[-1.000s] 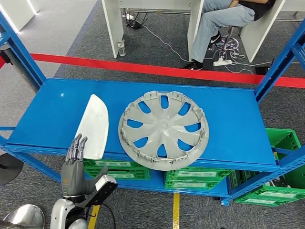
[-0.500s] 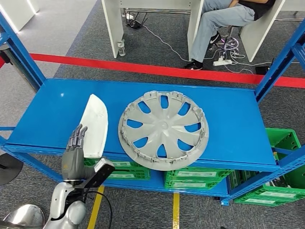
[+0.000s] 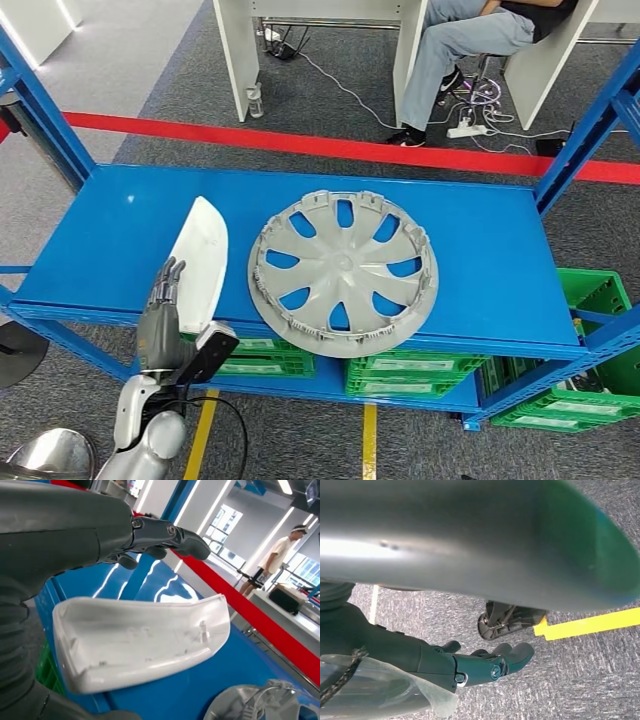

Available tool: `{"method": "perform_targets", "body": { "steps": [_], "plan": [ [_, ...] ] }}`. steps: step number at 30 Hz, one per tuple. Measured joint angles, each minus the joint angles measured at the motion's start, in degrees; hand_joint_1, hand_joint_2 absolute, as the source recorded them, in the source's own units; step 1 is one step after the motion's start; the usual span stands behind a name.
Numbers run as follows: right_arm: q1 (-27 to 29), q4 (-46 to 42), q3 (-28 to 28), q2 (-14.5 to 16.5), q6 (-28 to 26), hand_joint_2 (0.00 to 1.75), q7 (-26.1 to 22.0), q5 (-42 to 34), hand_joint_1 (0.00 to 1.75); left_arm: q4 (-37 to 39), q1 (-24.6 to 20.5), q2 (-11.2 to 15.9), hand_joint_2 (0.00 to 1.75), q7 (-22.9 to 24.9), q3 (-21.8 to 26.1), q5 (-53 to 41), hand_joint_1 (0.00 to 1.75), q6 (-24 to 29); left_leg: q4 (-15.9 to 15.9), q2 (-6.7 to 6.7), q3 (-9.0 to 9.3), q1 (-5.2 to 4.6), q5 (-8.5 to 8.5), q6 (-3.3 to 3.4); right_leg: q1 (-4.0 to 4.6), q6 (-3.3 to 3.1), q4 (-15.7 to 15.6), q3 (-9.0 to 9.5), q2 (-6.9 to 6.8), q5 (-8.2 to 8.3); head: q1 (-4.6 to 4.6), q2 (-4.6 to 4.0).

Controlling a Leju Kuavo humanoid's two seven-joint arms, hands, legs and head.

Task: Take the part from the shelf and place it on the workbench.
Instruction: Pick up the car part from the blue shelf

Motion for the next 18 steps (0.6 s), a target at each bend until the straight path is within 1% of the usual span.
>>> {"method": "perform_targets", "body": {
  "steps": [5,18],
  "plan": [
    [-0.02,0.0,0.51,-0.03,0.01,0.0,0.0,-0.09,0.0,1.03,0.12,-0.91,1.75,-0.22,0.22,0.5,0.0,0.03,0.0,0.0,0.0,0.0,0.0,0.0,0.0,0.0,0.0,0.0,0.0,0.0,0.01,0.0],
    [-0.1,0.0,1.03,-0.09,0.01,0.0,0.09,-0.67,0.0,2.87,0.74,-1.98,1.75,-0.34,0.55,0.82,0.0,-0.4,0.0,0.0,0.0,0.0,0.0,0.0,0.0,0.0,0.0,0.0,0.0,0.0,0.0,0.0]
  ]
}}
